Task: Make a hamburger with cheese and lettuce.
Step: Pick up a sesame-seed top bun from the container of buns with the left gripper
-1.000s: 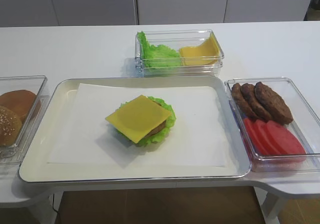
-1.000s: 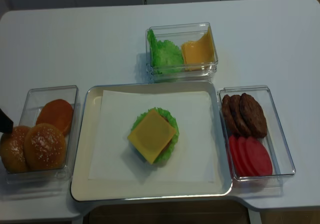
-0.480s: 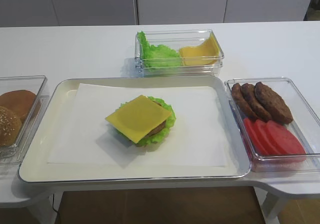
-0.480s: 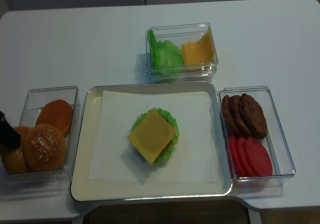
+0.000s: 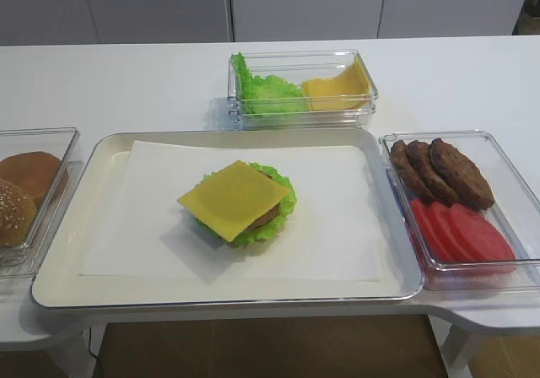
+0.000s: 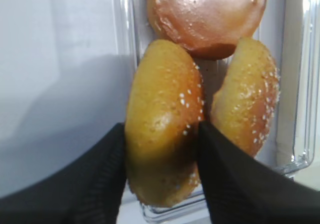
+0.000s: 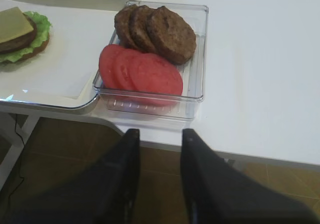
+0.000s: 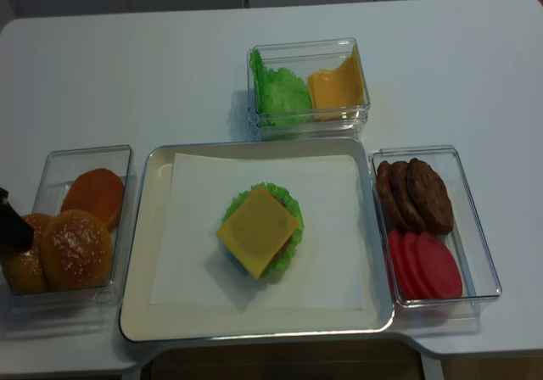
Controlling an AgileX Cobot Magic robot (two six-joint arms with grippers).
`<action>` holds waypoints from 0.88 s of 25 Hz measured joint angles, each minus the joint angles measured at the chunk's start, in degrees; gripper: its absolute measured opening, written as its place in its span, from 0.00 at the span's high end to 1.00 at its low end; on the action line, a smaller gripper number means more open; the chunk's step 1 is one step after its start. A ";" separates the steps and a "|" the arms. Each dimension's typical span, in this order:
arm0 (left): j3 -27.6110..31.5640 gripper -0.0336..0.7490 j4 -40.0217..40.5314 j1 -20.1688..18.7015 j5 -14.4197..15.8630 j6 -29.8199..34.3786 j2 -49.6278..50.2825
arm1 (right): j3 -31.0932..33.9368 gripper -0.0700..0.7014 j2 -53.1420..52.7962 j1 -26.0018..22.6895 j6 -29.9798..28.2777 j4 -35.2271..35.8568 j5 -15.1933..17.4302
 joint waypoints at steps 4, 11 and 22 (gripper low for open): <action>-1.15 0.57 0.40 -0.04 0.12 0.00 0.00 | 0.00 0.63 0.00 0.00 0.00 0.00 0.00; -2.79 0.64 0.17 -0.04 0.22 0.10 0.00 | 0.00 0.63 0.00 0.00 0.00 0.00 0.00; -2.79 0.71 -2.08 -0.04 0.22 0.89 -2.96 | 0.00 0.63 0.00 0.00 0.00 0.00 0.00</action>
